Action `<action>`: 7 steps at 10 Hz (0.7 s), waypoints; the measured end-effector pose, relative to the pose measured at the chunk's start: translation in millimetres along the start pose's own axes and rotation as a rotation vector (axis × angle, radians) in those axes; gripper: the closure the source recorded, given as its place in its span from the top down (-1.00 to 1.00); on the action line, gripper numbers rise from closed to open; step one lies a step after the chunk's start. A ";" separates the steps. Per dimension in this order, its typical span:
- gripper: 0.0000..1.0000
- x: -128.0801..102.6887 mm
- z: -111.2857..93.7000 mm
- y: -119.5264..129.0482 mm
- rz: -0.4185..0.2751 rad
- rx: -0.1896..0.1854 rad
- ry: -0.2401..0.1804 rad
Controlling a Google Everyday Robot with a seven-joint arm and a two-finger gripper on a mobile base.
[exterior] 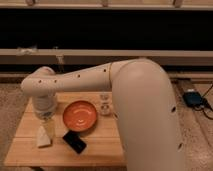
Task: Push the eraser across the table
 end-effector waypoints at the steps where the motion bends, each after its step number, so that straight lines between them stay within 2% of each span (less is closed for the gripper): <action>1: 0.60 -0.5 3.4 -1.0 0.003 0.003 0.008; 7: 0.60 1.6 4.7 -3.3 0.012 0.002 0.009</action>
